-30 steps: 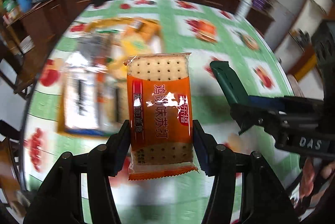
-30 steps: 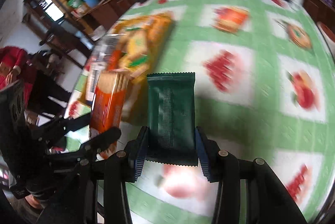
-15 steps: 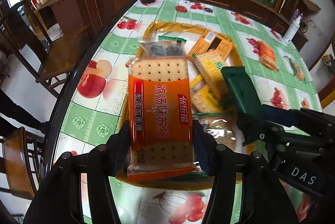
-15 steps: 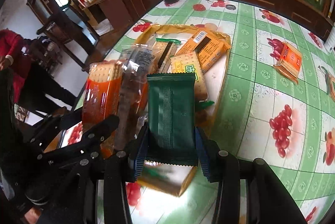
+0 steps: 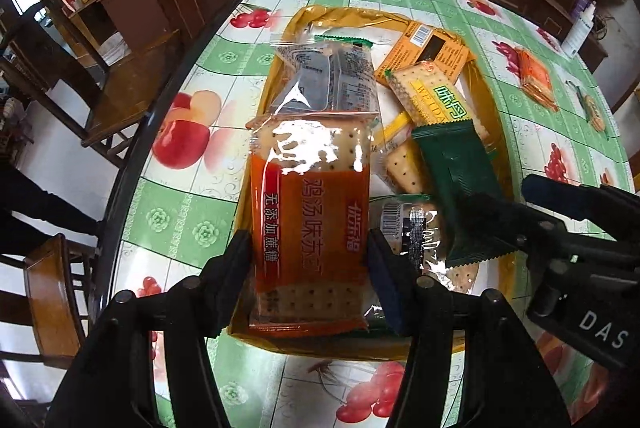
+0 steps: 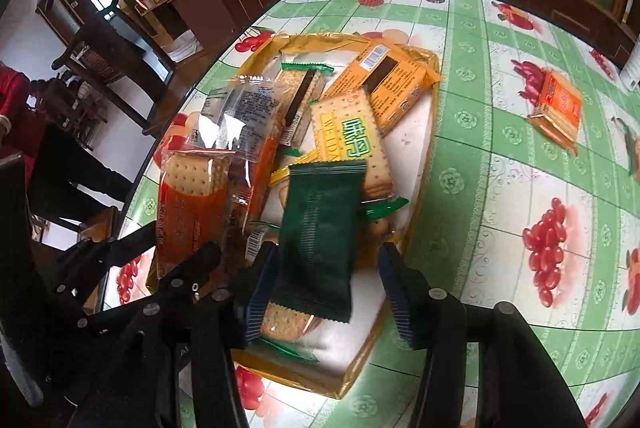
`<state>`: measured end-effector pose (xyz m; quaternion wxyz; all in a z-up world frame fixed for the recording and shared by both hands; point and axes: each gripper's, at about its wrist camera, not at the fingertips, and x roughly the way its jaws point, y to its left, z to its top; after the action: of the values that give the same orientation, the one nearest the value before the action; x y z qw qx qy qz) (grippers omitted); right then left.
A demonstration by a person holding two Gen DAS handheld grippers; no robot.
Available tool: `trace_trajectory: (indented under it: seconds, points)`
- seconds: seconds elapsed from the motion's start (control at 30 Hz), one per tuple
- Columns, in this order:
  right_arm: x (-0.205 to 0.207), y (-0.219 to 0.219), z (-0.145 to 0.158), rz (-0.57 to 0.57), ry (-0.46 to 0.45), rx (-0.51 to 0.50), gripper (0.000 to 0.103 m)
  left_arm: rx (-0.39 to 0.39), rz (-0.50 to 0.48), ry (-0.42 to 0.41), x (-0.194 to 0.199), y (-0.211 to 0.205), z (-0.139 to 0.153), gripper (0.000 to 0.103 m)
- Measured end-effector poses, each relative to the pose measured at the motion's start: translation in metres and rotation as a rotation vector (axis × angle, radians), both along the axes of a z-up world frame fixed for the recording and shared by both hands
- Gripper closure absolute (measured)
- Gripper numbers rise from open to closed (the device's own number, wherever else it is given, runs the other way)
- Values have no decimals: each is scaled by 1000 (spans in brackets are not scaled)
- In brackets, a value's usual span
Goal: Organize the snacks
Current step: 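Lower both packs into the tray and open both grippers, then grasp the round green-label cracker pack with right gripper while left grasps the last orange cracker pack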
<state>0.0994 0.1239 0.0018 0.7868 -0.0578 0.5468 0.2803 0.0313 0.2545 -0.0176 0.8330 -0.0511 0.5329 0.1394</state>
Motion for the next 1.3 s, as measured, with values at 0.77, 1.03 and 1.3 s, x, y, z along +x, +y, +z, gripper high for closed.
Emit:
trace_trajectory:
  seconds: [0.77, 1.03, 1.3]
  points:
    - [-6, -92, 2, -55, 30, 28, 43, -156, 118, -87, 17, -44, 51, 39]
    - [59, -238, 7, -306, 7, 48, 37, -101, -58, -34, 82, -118, 52, 40]
    - [157, -356, 3, -493, 18, 113, 14, -57, -123, 18, 124, -150, 34, 40]
